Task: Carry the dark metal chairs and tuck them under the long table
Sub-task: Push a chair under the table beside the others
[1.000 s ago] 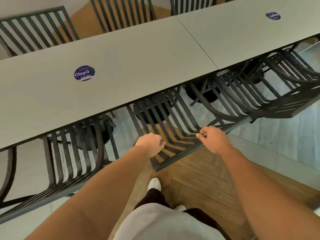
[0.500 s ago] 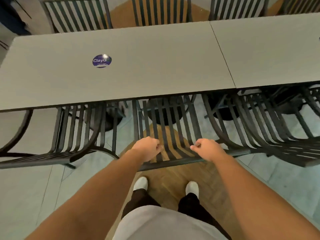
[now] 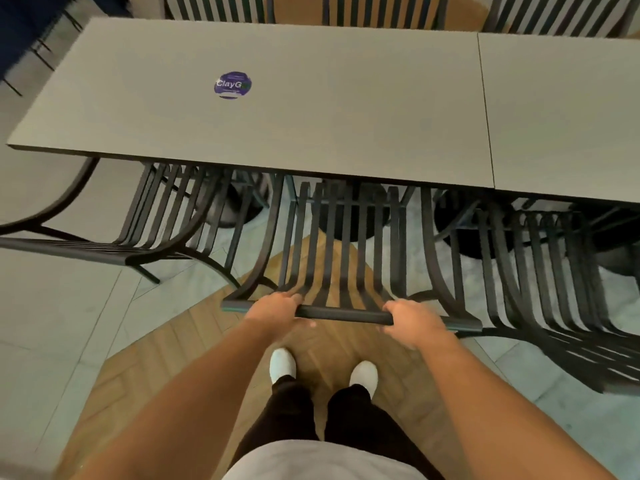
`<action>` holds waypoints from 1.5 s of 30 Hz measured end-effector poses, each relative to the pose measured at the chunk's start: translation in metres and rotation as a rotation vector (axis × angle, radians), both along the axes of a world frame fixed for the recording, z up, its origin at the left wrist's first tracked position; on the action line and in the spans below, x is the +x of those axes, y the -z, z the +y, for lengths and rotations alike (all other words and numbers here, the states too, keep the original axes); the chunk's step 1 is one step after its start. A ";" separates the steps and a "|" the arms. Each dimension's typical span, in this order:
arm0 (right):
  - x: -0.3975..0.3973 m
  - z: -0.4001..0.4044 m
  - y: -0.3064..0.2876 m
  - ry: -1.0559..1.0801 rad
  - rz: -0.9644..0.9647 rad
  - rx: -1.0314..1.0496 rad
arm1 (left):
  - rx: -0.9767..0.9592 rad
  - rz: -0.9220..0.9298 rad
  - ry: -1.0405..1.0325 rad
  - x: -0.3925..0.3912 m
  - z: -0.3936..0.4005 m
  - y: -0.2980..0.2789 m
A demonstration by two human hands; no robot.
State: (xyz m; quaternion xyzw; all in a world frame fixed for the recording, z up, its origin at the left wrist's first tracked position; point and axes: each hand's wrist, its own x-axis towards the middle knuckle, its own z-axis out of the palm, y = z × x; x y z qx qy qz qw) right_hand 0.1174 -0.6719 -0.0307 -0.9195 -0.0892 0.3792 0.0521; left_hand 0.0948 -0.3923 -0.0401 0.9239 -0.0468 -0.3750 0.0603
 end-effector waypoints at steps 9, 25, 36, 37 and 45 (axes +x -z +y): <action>0.002 0.001 0.007 -0.038 -0.066 -0.130 | 0.137 -0.042 0.013 0.010 -0.012 0.024; 0.050 -0.002 0.009 0.016 -0.068 -0.170 | 0.128 -0.081 0.081 0.067 -0.014 0.035; 0.049 -0.004 0.016 -0.010 -0.133 -0.156 | 0.105 -0.102 0.129 0.068 -0.011 0.035; 0.049 -0.004 0.016 -0.007 -0.136 -0.153 | 0.106 -0.101 0.130 0.068 -0.012 0.035; 0.046 -0.001 0.004 0.119 -0.100 -0.083 | 0.091 -0.027 0.127 0.074 -0.012 0.028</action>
